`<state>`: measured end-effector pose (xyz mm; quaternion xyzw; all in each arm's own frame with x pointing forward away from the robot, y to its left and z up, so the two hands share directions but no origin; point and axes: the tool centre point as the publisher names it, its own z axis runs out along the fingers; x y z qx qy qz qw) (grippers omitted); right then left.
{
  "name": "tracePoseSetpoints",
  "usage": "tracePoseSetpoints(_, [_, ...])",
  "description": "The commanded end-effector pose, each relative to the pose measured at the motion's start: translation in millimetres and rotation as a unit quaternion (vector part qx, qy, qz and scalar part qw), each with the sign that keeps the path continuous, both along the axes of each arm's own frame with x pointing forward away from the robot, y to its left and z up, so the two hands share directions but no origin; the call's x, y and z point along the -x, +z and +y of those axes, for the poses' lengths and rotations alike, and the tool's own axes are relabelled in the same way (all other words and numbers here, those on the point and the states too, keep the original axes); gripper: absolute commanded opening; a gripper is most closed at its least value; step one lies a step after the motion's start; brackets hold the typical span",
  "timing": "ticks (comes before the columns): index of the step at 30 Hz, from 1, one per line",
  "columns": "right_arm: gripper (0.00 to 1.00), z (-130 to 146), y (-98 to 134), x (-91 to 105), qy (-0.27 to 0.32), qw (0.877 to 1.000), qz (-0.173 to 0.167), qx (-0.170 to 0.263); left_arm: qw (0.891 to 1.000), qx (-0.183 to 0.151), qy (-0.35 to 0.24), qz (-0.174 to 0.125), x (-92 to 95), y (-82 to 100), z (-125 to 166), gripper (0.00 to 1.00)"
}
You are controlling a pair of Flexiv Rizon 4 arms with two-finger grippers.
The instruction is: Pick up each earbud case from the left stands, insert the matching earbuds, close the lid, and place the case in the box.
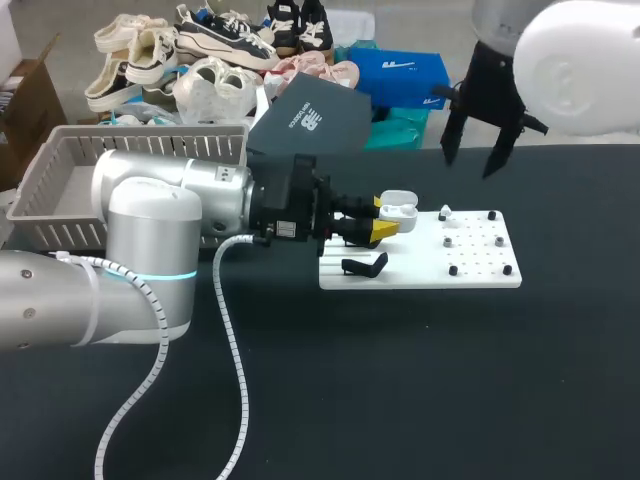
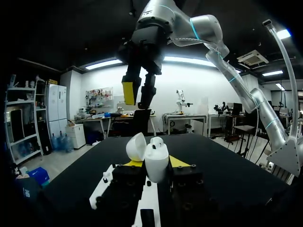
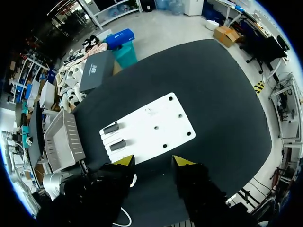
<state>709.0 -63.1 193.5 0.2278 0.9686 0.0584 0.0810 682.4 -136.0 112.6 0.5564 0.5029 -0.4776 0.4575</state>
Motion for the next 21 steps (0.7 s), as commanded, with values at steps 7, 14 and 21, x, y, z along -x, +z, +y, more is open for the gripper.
tracePoseSetpoints(7, [0.56,-9.5,-19.4,-19.5,0.063,0.997,-0.013,0.043,1.000,0.001,-0.001,0.000,-1.5,-0.6,-0.2,0.00])
tracePoseSetpoints(14, [0.64,-20.3,-35.4,-38.9,0.085,0.996,-0.003,0.028,1.000,0.001,-0.001,0.000,-1.5,-0.6,-0.2,0.00])
tracePoseSetpoints(21, [0.61,-30.6,-63.2,-54.4,0.079,0.997,0.016,-0.003,1.000,0.001,-0.001,0.000,-1.5,-0.6,-0.2,0.00])
